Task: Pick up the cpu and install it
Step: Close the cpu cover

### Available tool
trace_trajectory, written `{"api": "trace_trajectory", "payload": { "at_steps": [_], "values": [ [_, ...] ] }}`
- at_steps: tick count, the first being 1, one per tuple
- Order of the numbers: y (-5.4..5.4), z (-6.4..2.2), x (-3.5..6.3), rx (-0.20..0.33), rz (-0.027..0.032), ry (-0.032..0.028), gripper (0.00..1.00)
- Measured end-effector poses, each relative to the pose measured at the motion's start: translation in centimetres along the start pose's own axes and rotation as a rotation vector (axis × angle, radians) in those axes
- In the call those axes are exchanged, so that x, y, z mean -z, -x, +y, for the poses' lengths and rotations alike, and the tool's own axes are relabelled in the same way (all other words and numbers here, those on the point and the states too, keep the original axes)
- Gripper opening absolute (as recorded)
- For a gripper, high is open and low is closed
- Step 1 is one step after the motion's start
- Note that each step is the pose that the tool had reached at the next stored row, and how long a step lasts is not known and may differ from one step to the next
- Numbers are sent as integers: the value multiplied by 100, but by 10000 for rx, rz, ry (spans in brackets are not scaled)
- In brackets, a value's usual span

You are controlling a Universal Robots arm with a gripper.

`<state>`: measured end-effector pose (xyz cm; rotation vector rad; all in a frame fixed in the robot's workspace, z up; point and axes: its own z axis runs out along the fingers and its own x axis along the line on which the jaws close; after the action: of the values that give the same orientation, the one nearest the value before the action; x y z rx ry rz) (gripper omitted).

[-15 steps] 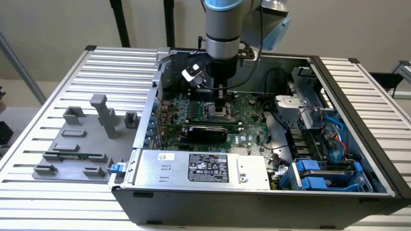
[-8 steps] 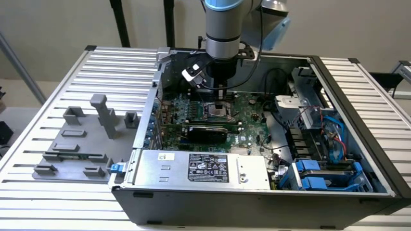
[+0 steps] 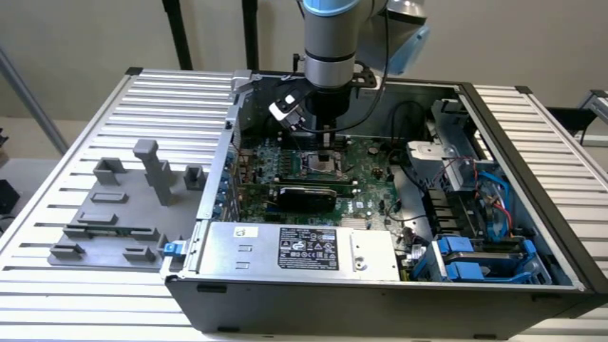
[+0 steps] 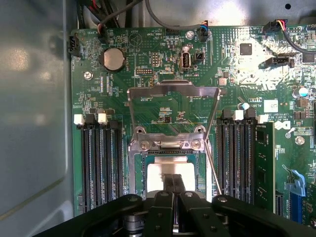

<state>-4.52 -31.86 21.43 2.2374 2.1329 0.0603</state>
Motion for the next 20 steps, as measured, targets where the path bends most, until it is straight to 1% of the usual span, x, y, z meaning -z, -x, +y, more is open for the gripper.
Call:
{"api": "trace_trajectory", "payload": {
  "at_steps": [7, 10, 12, 15, 20],
  "values": [
    [0, 0, 0, 1, 0, 0, 11],
    [0, 26, 14, 0, -3, -9, 11],
    [1, 66, 48, 0, -3, -35, 11],
    [5, 146, 129, 1, -5, -100, 11],
    [16, 333, 273, 3, -9, -205, 11]
  ]
}}
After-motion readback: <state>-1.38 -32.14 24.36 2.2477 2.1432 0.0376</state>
